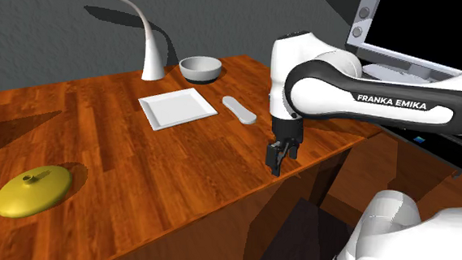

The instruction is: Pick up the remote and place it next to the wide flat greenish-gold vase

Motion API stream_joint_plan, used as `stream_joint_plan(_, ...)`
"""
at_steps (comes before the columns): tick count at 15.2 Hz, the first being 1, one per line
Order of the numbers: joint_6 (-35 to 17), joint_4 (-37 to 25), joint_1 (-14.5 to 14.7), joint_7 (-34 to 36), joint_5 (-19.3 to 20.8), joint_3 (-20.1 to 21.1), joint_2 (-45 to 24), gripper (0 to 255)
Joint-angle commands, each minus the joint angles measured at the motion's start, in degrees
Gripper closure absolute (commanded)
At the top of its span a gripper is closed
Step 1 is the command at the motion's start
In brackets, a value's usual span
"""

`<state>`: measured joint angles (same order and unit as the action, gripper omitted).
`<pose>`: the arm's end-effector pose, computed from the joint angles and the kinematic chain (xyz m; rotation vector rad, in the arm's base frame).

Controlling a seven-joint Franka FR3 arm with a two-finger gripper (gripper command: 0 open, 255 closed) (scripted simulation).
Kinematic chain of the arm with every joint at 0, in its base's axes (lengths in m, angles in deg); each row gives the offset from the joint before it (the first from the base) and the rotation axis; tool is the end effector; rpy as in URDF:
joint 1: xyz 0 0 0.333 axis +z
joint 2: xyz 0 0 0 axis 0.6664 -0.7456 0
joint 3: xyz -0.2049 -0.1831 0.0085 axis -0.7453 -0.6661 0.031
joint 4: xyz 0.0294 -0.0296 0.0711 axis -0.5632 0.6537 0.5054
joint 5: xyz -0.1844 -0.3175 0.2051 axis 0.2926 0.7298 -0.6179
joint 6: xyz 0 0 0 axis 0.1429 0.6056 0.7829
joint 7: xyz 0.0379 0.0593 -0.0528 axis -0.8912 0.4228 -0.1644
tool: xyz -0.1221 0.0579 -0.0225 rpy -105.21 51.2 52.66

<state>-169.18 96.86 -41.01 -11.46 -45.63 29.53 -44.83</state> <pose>0.3549 0.0019 0.4706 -3.1082 0.0838 0.2561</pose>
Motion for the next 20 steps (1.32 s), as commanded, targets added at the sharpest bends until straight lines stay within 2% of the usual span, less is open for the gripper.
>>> stream_joint_plan(1, 0.00, 0.00, 0.00, 0.00, 0.00, 0.00, 0.00, 0)
stream_joint_plan(11, -9.40, -12.94, -2.94, -2.81, 2.53, -4.92, -19.32, 0)
stream_joint_plan(20, -12.72, -29.54, -5.05, -5.65, 1.52, -8.88, -36.58, 0)
